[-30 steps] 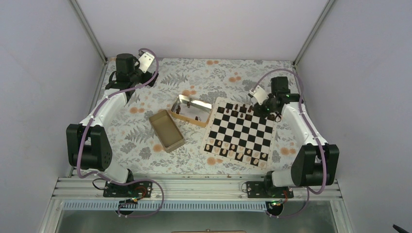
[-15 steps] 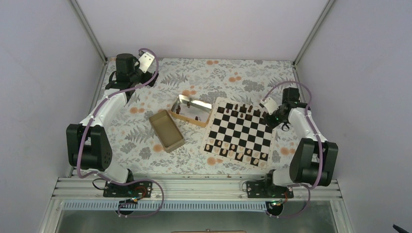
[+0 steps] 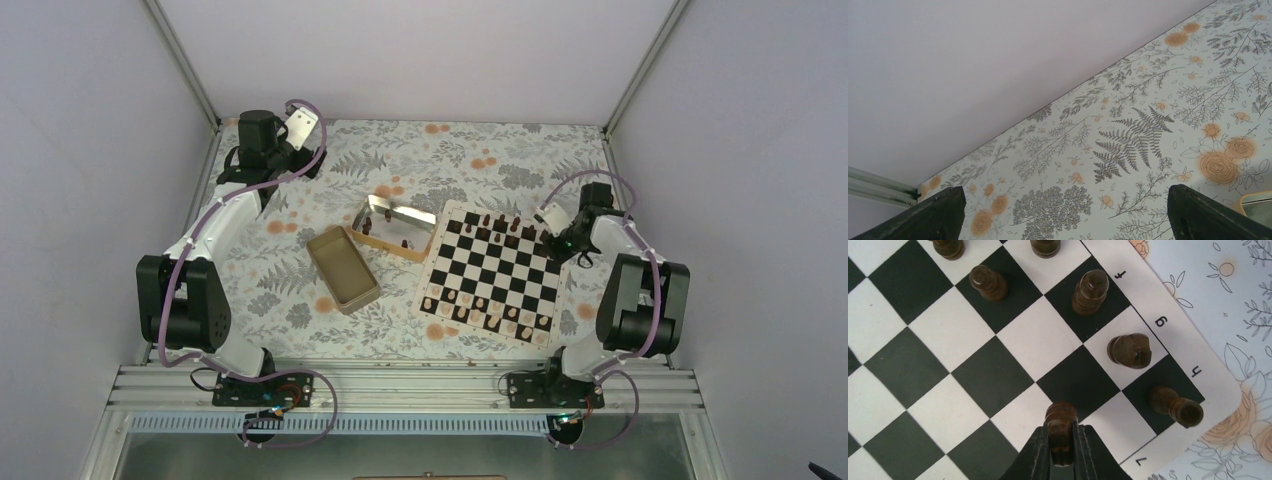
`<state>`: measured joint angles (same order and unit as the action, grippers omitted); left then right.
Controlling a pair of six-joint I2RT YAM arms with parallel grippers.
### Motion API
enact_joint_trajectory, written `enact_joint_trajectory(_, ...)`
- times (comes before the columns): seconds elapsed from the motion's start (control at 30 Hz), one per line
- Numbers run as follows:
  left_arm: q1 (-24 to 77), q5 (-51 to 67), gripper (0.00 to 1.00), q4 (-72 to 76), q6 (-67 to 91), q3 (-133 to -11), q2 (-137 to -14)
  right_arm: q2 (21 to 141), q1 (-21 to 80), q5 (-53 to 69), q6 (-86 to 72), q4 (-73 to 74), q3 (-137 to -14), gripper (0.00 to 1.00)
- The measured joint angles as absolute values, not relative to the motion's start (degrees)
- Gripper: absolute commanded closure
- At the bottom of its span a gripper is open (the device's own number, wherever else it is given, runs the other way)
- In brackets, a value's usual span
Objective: Set up the chess pieces on the board
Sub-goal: Place the chess piece on the chessboard.
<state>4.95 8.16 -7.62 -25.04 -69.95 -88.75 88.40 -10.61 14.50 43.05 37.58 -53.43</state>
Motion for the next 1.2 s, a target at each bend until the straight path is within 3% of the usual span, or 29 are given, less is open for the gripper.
enact_joint_trajectory(1.2, 5.0, 8.1, 0.00, -7.4, -25.1, -70.0, -88.8, 93.9, -9.4, 17.1, 43.0, 39.4, -60.4, 0.86)
